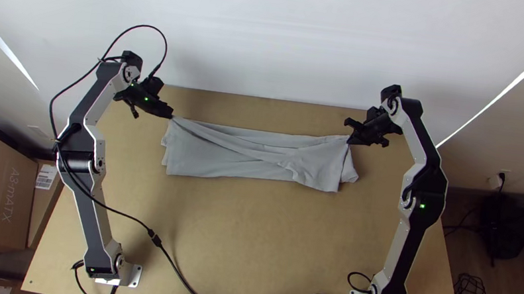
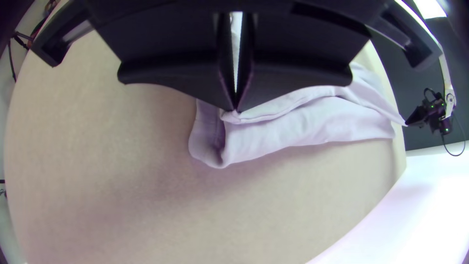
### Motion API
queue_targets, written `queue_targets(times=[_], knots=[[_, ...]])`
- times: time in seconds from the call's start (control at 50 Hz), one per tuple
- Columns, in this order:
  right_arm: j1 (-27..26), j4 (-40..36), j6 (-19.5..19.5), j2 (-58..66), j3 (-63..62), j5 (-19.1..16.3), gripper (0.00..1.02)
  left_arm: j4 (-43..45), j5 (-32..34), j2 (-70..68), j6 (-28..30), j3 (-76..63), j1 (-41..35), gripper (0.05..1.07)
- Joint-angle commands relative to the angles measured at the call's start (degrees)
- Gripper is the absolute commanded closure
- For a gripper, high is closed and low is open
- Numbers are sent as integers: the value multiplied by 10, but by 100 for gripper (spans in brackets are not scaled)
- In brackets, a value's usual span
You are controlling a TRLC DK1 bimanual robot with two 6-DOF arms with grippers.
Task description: Fold the t-shirt
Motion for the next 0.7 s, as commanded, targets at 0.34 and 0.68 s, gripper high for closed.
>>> queue_targets(times=[0.34,0.68], knots=[[-19,-4,20,68,32,35,99,18,28,-5,-27,-65,25,102],[-51,16,19,-34,-15,39,3,52,84,-132,-6,-193,64,12]])
